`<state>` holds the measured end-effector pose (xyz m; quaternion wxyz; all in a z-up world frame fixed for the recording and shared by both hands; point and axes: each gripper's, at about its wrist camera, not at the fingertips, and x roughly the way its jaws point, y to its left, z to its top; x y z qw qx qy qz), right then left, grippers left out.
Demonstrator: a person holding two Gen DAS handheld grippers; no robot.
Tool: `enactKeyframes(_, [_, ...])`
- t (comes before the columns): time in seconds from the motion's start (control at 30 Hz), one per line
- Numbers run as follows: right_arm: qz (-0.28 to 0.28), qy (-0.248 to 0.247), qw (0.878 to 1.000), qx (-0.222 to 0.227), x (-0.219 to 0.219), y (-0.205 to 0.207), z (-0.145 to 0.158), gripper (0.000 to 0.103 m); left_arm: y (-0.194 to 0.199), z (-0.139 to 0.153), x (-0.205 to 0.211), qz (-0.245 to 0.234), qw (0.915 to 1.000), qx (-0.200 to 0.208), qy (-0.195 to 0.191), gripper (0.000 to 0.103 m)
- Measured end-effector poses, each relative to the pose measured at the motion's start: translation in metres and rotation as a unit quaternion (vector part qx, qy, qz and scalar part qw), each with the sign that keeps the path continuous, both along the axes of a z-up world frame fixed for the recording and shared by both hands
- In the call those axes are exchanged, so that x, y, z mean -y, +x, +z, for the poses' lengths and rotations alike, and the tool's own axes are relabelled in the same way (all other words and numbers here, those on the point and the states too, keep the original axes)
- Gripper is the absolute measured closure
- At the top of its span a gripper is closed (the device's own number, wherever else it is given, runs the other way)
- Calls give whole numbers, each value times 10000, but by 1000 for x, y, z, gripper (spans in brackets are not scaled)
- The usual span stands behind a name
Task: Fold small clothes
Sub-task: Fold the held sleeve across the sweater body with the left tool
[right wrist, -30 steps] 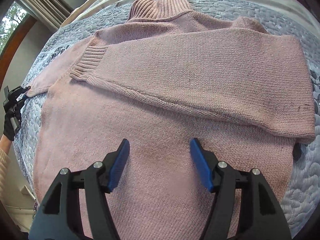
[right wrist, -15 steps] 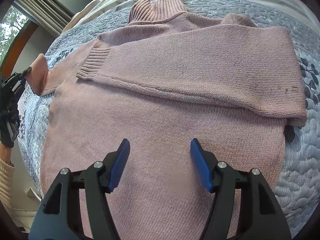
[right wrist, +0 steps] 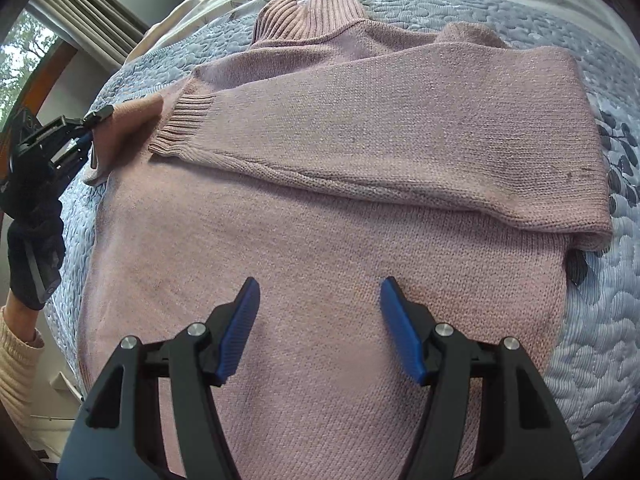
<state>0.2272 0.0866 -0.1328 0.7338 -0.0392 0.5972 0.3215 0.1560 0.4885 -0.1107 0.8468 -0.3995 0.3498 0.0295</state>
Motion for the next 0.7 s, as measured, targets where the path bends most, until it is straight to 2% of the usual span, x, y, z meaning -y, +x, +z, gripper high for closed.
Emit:
enactKeyframes(0.27, [12, -122, 9999, 3, -7, 1, -2, 39, -10, -43, 7, -142, 9985, -483, -225, 93])
enactKeyframes(0.43, [-23, -218, 9997, -52, -18, 3, 1, 38, -30, -40, 8, -466, 9964, -637, -301, 93])
enactKeyframes(0.5, [29, -114, 9999, -115, -25, 3, 6, 38, -44, -34, 9, -687, 9944, -734, -331, 91])
enactKeyframes(0.57, [124, 4, 9998, -127, -39, 1, 14, 38, -64, -23, 4, -740, 9946, -708, -155, 91])
enactKeyframes(0.7, [323, 327, 9985, -283, -82, 1, 30, 38, -89, 16, -25, -245, 9962, -432, 714, 91])
